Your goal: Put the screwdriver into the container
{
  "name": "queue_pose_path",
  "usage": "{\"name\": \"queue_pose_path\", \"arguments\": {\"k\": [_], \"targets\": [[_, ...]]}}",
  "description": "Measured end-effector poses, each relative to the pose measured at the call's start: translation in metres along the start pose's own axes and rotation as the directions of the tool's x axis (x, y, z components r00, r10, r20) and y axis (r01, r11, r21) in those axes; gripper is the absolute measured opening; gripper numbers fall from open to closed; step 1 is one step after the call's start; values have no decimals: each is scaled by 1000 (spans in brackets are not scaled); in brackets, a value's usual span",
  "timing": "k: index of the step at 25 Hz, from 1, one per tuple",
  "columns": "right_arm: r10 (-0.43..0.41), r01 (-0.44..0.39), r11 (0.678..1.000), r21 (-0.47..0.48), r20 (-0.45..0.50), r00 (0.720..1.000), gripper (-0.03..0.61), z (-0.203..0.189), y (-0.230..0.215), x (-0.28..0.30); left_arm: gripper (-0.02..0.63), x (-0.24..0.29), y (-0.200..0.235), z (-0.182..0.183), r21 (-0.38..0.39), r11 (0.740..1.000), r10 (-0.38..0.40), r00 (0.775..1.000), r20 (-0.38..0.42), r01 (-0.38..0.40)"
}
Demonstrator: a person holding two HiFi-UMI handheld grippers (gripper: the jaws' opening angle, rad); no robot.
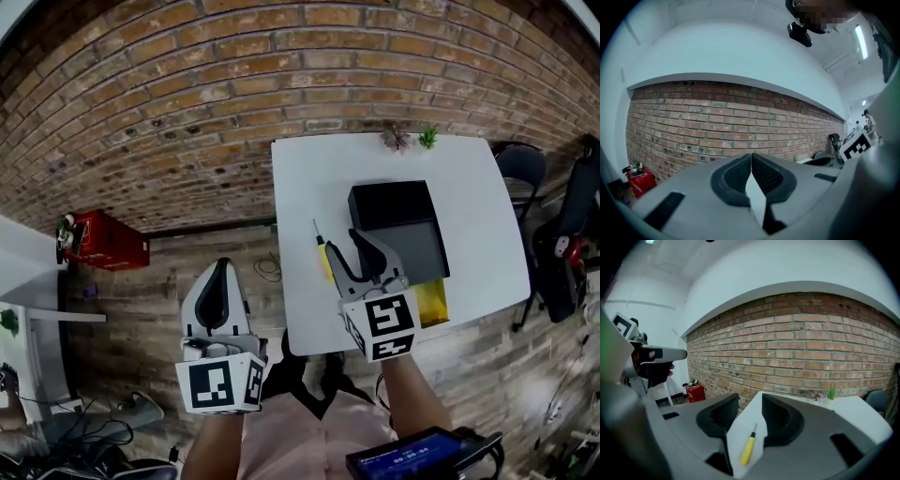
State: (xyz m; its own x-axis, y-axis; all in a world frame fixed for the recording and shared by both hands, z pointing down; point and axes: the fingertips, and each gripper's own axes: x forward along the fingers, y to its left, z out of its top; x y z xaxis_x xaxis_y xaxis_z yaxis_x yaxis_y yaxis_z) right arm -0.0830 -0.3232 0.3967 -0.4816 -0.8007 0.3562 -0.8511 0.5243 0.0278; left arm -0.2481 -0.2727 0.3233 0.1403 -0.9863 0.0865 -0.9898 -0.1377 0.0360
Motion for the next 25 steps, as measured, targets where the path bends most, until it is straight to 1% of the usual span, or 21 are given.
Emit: {"name": "queue_pose_path", "arguments": {"k": [3,6,11,16,20,25], "targets": [[-3,4,1000,24,-67,998,163,-28,3,19,14,12,7,-21,-13,1000,-20,999,-47,19],[-9,16,999,52,-141,990,164,-64,7,33,14,21,15,-45,-29,999,-32,994,-100,29],[-25,52,994,94,-274,961,167,-122,12,43,14,26,24,-85,-56,997,-55,978,-200,45],[-42,85,991,107,-352,935,173,-168,12,53,14,32,30,-121,-75,996,-71,963,-260,53],[-41,98,987,126,-396,917,173,-190,16,56,14,37,32,-138,-85,995,-81,955,-285,58],[-67,130,984,122,-425,903,165,-199,14,59,14,41,32,-146,-94,993,-98,949,-299,73]]}}
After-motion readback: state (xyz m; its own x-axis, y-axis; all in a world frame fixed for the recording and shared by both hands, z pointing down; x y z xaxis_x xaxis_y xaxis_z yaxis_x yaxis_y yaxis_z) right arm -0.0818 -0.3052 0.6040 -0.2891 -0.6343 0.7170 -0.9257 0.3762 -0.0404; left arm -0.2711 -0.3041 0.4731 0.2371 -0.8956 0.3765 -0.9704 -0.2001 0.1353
